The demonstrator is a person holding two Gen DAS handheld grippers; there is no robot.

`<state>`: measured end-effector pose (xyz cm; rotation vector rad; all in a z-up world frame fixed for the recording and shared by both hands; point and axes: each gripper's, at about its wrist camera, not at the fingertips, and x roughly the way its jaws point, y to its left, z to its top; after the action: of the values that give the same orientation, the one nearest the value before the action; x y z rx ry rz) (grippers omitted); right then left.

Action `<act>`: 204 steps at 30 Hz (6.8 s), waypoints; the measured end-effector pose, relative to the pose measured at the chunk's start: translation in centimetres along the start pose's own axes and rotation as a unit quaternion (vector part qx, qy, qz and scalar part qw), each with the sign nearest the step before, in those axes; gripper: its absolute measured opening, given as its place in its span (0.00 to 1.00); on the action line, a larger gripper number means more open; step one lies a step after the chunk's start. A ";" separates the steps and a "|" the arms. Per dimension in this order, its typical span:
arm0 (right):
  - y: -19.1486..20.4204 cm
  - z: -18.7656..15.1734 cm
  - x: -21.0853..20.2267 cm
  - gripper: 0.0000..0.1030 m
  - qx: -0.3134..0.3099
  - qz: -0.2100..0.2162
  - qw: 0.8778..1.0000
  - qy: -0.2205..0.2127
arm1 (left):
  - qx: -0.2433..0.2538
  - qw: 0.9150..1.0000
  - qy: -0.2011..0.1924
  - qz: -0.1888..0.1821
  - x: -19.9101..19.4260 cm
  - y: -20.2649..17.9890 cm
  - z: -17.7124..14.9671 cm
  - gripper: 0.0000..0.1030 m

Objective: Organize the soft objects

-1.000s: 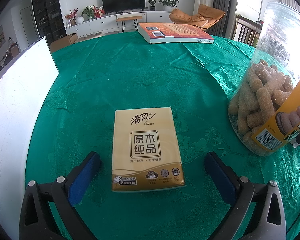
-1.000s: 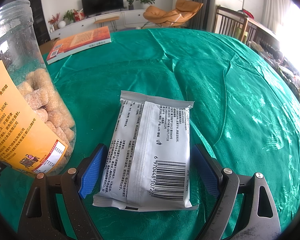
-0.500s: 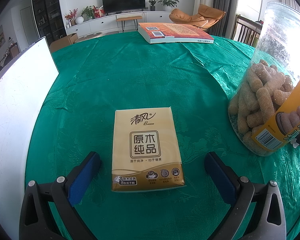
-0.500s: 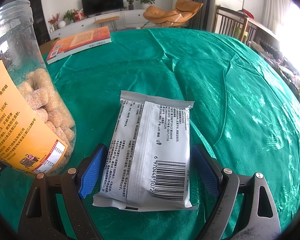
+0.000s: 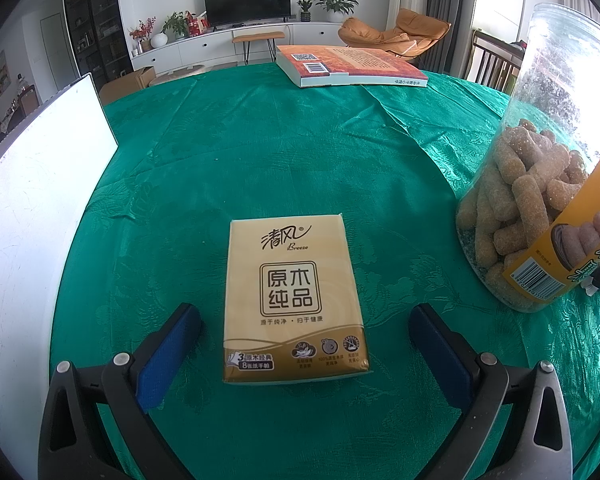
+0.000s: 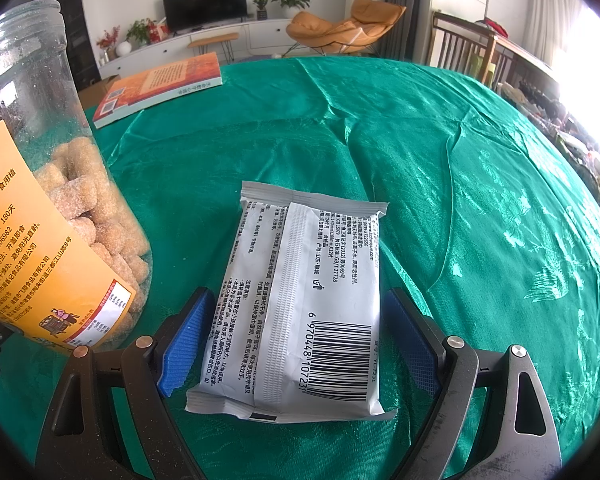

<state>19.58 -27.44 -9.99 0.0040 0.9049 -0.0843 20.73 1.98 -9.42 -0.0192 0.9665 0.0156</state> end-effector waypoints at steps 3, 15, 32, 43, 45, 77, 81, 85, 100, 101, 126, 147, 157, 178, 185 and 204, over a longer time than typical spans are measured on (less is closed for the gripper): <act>0.0 0.0 0.0 0.85 0.000 0.000 1.000 0.000 | 0.000 1.000 0.000 0.000 0.0 0.0 0.0 1.00; 0.0 0.0 0.0 0.85 0.000 0.000 1.000 0.000 | 0.000 1.000 0.000 0.000 0.0 0.0 0.0 1.00; 0.0 0.0 0.0 0.85 0.000 0.000 1.000 0.000 | 0.000 1.000 0.000 0.000 0.0 0.0 0.0 1.00; 0.0 0.0 0.0 0.85 0.000 0.000 1.000 0.000 | 0.000 1.000 0.000 0.000 0.0 0.0 0.0 1.00; 0.0 0.0 0.0 0.85 0.000 0.000 1.000 0.000 | 0.000 1.000 0.000 0.000 0.0 0.0 0.0 1.00; 0.0 0.0 0.0 0.85 0.000 0.000 1.000 0.000 | -0.001 1.000 0.000 0.000 0.0 0.0 0.0 1.00; 0.0 0.0 0.0 0.85 0.000 0.000 1.000 0.000 | -0.001 1.000 0.000 0.000 0.0 0.0 0.0 1.00; 0.0 0.0 0.0 0.85 0.000 0.000 1.000 0.000 | -0.001 1.000 0.000 0.000 0.0 0.0 0.0 1.00; 0.0 0.0 0.0 0.85 0.000 0.000 1.000 0.001 | -0.001 1.000 0.000 0.001 0.0 0.0 0.0 1.00; 0.0 0.0 0.0 0.85 0.000 0.000 1.000 0.001 | -0.001 1.000 0.000 0.001 0.0 0.0 0.0 1.00; 0.0 0.0 0.0 0.85 0.000 0.000 1.000 0.001 | -0.001 1.000 0.001 0.001 0.0 0.0 0.0 1.00; 0.0 0.0 0.0 0.85 -0.001 0.000 1.000 0.001 | -0.001 1.000 0.001 0.001 0.0 0.0 0.0 1.00; 0.0 0.0 0.0 0.85 0.000 0.000 1.000 0.001 | 0.032 0.994 0.098 -0.043 -2.4 2.2 -1.4 1.00; -0.3 4.7 1.7 0.71 -0.041 0.019 0.985 0.167 | 0.010 0.998 0.057 -0.031 -1.1 1.9 3.0 0.51; -3.3 4.2 -6.7 0.65 -0.011 0.020 0.994 0.108 | -0.074 0.982 0.003 -0.176 -9.4 5.3 4.8 0.51; 37.5 -1.5 -25.6 0.78 -0.194 0.440 0.867 0.130 | -0.100 0.977 -0.012 0.189 -26.1 30.4 -5.6 0.90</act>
<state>5.51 11.87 8.01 0.0537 1.1031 0.9758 0.67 32.10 8.57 -0.0205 0.9307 0.4630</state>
